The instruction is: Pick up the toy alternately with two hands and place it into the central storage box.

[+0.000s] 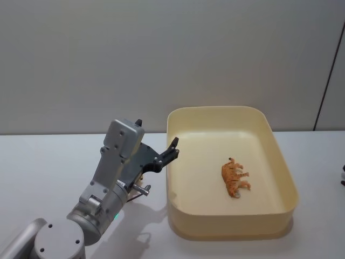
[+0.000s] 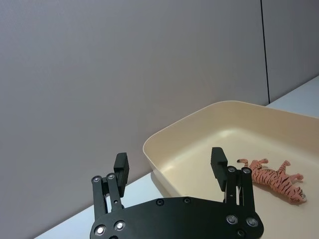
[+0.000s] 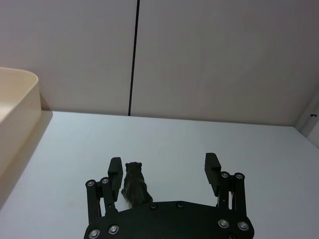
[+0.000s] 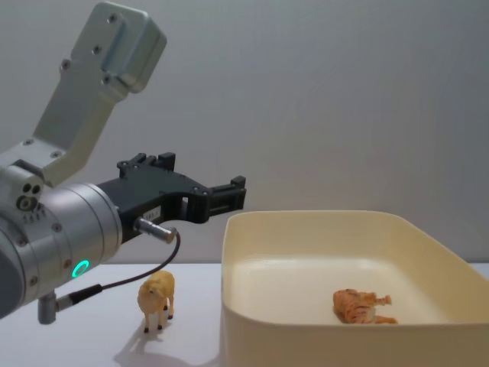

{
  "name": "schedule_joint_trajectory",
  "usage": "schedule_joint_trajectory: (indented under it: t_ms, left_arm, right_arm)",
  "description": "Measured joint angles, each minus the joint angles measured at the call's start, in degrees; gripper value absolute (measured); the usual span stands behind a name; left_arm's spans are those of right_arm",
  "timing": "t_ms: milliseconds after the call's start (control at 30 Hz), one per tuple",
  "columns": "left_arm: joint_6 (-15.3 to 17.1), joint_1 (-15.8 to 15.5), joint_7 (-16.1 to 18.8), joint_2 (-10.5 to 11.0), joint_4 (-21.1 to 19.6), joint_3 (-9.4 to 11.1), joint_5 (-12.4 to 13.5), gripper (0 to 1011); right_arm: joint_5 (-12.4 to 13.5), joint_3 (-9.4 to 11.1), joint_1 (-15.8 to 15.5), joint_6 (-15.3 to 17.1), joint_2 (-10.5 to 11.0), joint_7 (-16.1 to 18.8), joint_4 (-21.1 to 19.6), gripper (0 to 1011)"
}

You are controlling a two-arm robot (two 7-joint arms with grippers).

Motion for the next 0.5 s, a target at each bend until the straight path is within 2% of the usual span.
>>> schedule_joint_trajectory:
  t_ms: [500]
  left_arm:
    - [0.0,0.0,0.0,0.0,0.0,0.0,0.0,1002]
  right_arm:
    - [-3.24,-2.01,4.19,1.0,-1.92,1.75,7.83,1001]
